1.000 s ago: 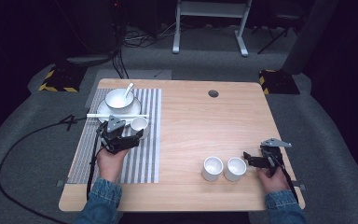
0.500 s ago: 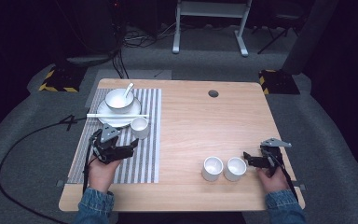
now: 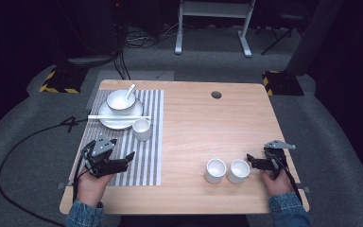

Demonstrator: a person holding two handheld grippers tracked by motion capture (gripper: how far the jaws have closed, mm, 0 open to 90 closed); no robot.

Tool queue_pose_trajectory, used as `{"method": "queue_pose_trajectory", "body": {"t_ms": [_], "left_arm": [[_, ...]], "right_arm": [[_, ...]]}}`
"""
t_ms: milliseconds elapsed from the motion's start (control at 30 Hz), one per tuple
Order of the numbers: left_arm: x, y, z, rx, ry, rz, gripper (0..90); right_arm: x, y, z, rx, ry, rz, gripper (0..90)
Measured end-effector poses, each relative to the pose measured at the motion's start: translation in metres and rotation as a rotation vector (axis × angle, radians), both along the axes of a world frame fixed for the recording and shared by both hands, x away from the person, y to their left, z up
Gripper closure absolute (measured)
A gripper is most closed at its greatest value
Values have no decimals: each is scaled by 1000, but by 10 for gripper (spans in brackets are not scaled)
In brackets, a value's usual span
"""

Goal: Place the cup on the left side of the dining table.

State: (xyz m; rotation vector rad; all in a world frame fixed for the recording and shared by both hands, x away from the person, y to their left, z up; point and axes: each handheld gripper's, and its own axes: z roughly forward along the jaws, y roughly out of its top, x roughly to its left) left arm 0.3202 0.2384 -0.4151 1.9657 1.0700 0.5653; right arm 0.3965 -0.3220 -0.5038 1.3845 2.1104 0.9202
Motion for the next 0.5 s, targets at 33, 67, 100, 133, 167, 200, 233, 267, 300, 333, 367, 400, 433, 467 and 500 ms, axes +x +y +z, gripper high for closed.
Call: {"method": "queue_pose_trajectory", "body": {"t_ms": [33, 67, 100, 133, 167, 200, 233, 267, 300, 333, 367, 400, 433, 467, 500], "left_arm": [[-3, 1, -1, 2, 1, -2, 200], [-4, 1, -1, 3, 3, -3, 200], [-6, 2, -2, 7, 7, -6, 201], [-8, 2, -3, 9, 7, -6, 201], [-8, 2, -3, 9, 7, -6, 201], [-12, 2, -6, 20, 15, -15, 201], [-14, 3, -8, 27, 20, -17, 201], [-16, 4, -10, 30, 29, -17, 202], [-18, 6, -12, 34, 33, -17, 201], [-19, 8, -14, 35, 35, -16, 202], [-21, 10, -17, 36, 42, -14, 201], [-22, 12, -19, 38, 47, -12, 202], [-24, 13, -22, 37, 54, -11, 202], [-25, 15, -26, 39, 58, -9, 201], [-26, 17, -29, 43, 64, -8, 202]], "right_arm": [[0, 0, 0, 0, 0, 0, 150], [0, 0, 0, 0, 0, 0, 150], [0, 0, 0, 0, 0, 0, 150], [0, 0, 0, 0, 1, 0, 150], [0, 0, 0, 0, 0, 1, 150], [0, 0, 0, 0, 1, 2, 150], [0, 0, 0, -1, 0, 3, 150], [0, 0, 0, -1, 1, 4, 150], [0, 0, 0, -1, 1, 4, 150], [0, 0, 0, -1, 0, 3, 150], [0, 0, 0, -1, 0, 4, 150], [0, 0, 0, -1, 1, 3, 150], [0, 0, 0, -1, 1, 4, 150], [0, 0, 0, -1, 0, 4, 150], [0, 0, 0, -1, 1, 4, 150]]}}
